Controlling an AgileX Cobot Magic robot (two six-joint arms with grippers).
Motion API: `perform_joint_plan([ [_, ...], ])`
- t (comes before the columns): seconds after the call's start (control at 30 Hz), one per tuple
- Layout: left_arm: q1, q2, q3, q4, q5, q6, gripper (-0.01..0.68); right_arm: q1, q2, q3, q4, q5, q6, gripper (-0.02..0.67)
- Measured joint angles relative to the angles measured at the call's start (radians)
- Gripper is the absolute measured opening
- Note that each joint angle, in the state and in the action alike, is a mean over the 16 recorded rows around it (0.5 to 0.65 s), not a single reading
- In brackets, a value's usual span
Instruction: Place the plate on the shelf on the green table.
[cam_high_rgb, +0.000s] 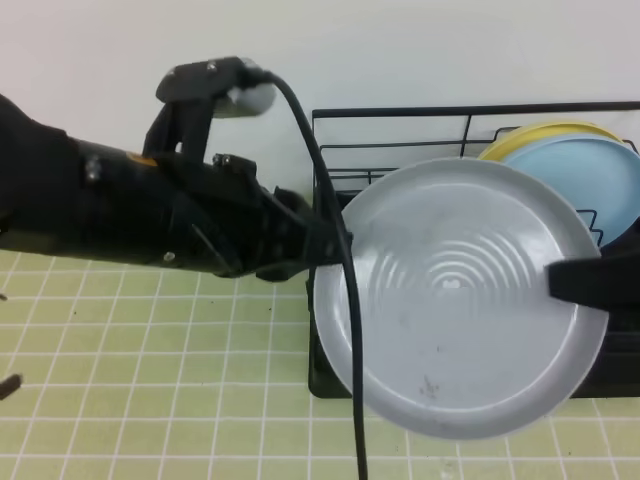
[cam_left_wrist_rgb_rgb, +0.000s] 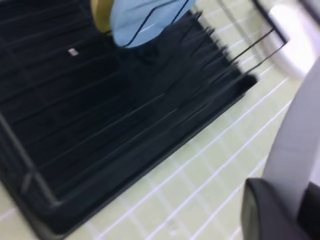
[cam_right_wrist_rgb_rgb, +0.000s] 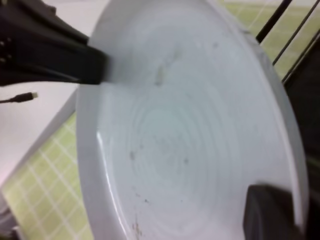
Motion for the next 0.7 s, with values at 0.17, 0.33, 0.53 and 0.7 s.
perform_joint_plan([
  [0.17, 0.000, -0.003, 0.000, -0.101, 0.005, 0.015, 0.267, 0.000, 0.000, 0.000, -0.038, -0.062, -0.083, 0.073],
  [0.33, 0.000, -0.018, 0.000, -0.199, 0.009, 0.058, 0.414, 0.000, 0.000, 0.000, -0.108, -0.155, -0.147, 0.071],
  [0.53, 0.000, -0.049, 0.000, -0.265, 0.031, 0.120, 0.501, 0.001, -0.005, -0.013, -0.207, -0.304, -0.235, 0.071],
  [0.7, 0.000, -0.077, 0.000, -0.283, 0.064, 0.155, 0.496, 0.001, -0.010, -0.061, -0.261, -0.408, -0.349, 0.070],
])
